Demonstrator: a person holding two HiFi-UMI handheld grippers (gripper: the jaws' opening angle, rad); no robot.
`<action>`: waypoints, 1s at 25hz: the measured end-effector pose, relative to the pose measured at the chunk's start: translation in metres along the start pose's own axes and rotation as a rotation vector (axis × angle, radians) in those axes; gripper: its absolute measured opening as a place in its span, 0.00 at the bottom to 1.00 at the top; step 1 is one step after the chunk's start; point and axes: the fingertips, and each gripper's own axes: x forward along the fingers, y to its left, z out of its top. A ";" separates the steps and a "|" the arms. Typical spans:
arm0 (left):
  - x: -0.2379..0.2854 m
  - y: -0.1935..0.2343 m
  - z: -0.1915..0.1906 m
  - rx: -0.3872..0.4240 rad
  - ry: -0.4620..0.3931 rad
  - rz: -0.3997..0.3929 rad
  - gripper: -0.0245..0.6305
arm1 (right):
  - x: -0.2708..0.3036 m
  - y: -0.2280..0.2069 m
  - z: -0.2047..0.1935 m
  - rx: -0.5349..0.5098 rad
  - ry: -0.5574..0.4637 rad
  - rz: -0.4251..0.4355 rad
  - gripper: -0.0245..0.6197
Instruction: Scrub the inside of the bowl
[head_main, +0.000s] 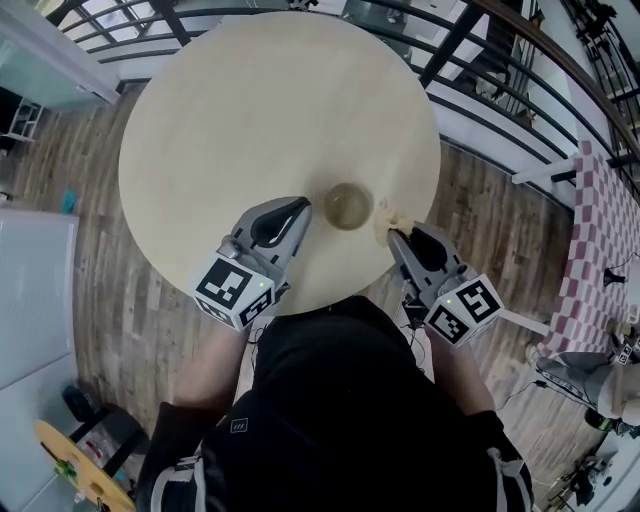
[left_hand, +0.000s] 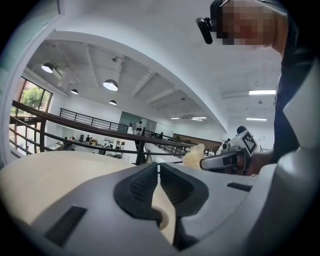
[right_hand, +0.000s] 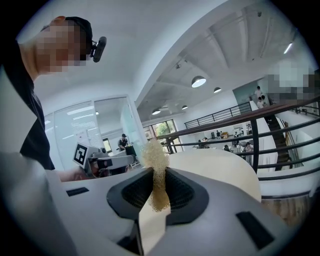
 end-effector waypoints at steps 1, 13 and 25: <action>0.000 0.004 -0.002 -0.001 0.004 -0.006 0.05 | 0.005 0.001 0.000 -0.004 0.006 -0.002 0.16; 0.038 0.034 -0.055 -0.027 0.130 -0.051 0.11 | 0.048 -0.021 -0.036 0.038 0.114 0.012 0.16; 0.092 0.067 -0.126 -0.064 0.295 -0.051 0.13 | 0.097 -0.059 -0.112 -0.001 0.323 0.096 0.16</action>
